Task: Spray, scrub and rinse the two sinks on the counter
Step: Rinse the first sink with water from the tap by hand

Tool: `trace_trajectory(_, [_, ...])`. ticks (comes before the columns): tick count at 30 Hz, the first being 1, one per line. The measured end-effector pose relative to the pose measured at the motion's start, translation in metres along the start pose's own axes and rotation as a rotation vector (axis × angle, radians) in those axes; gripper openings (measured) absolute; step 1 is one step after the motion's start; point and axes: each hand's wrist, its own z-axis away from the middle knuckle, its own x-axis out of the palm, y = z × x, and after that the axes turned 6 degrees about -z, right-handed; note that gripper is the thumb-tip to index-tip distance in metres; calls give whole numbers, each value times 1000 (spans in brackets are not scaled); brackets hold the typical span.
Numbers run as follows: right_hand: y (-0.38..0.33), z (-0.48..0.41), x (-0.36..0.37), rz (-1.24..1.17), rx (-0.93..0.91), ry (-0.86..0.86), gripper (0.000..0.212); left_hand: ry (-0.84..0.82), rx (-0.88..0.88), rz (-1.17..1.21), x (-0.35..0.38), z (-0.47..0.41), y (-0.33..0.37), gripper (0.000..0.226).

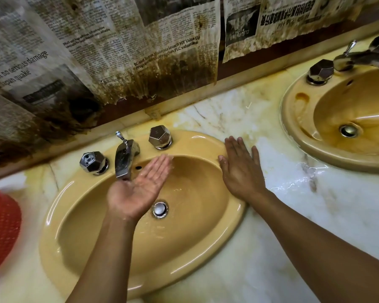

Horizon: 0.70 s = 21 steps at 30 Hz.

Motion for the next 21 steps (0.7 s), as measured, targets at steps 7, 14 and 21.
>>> trace_trajectory(7, [-9, 15, 1, 150, -85, -24, 77, 69, 101, 91, -30, -4, -9, 76])
trace_trajectory(14, [-64, -60, 20, 473, -648, -266, 80, 9, 191, -185, -49, 15, 7, 58])
trace_trajectory(21, [-60, -81, 5, 300, -409, -248, 97, 367, 521, -1102, -123, 49, 16, 26])
